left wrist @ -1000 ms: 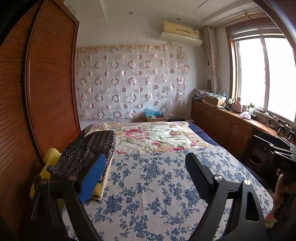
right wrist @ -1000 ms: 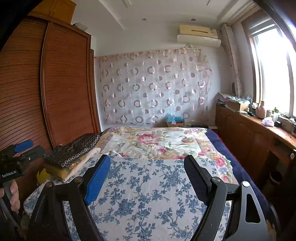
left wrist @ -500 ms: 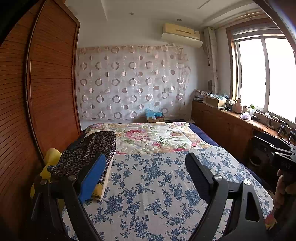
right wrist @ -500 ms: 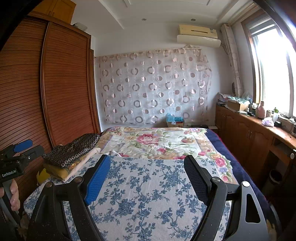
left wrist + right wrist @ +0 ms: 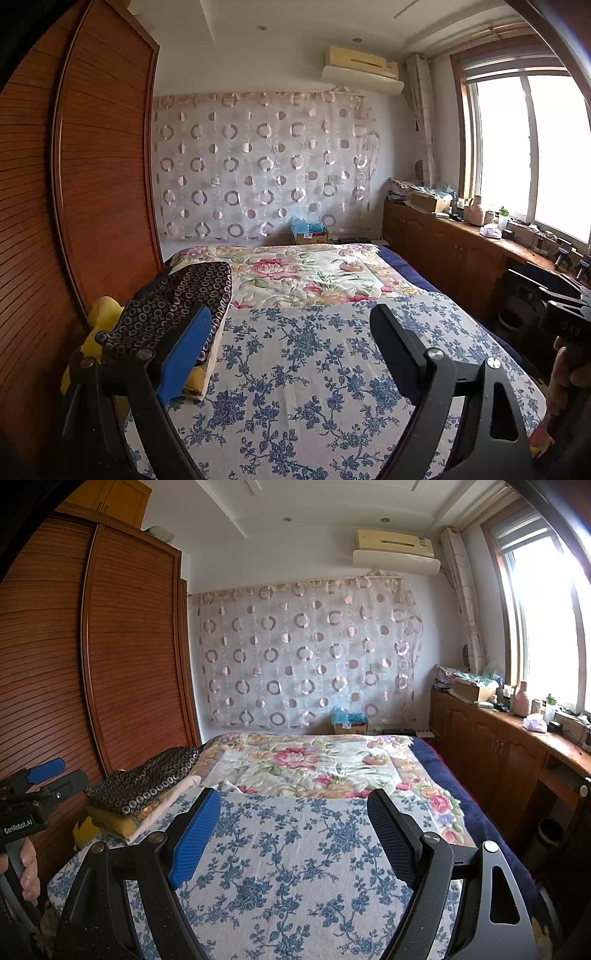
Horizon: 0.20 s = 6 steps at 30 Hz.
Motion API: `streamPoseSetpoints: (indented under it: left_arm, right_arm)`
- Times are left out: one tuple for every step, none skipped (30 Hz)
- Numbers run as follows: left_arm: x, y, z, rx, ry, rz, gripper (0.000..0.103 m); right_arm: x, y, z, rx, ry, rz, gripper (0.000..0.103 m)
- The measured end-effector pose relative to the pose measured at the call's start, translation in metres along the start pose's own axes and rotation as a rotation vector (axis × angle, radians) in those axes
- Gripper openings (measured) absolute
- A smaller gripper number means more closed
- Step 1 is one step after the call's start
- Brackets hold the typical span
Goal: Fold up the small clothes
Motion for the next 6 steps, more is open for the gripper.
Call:
streamPoseSetpoints:
  left_arm:
    - [0.0000, 0.0000, 0.0001, 0.000, 0.000, 0.001, 0.088]
    - [-0.0006, -0.0004, -0.0013, 0.000, 0.000, 0.001, 0.088]
    - [-0.0006, -0.0002, -0.0009, 0.000, 0.001, 0.001, 0.088]
    - [0.0006, -0.0003, 0.0007, 0.000, 0.000, 0.001, 0.088]
    - [0.0003, -0.0004, 0.0001, 0.001, 0.000, 0.001, 0.088]
    - [0.0005, 0.0000, 0.0007, 0.000, 0.000, 0.001, 0.088]
  right_arm:
    - [-0.0001, -0.0001, 0.0007, 0.000, 0.001, 0.001, 0.083]
    - [-0.0002, 0.0004, 0.0011, -0.001, 0.001, 0.000, 0.083]
    - [-0.0004, 0.0004, 0.0014, -0.001, -0.001, 0.000, 0.083]
    - [-0.0002, 0.0005, 0.0018, -0.002, -0.001, 0.000, 0.083]
    - [0.0001, 0.0006, 0.0019, -0.001, -0.001, 0.001, 0.083]
    - [0.0001, 0.0006, 0.0020, -0.001, -0.002, 0.000, 0.083]
Point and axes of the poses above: each gripper's, at about its wrist camera, not at the fingertips, and x roughly against the way its jaws point, z to its right, y to its underside, the point moved 5 cm from there along -x, roughly the way its jaws point, and after that the axes turned 3 degrees about -z, right-handed, at the moved point
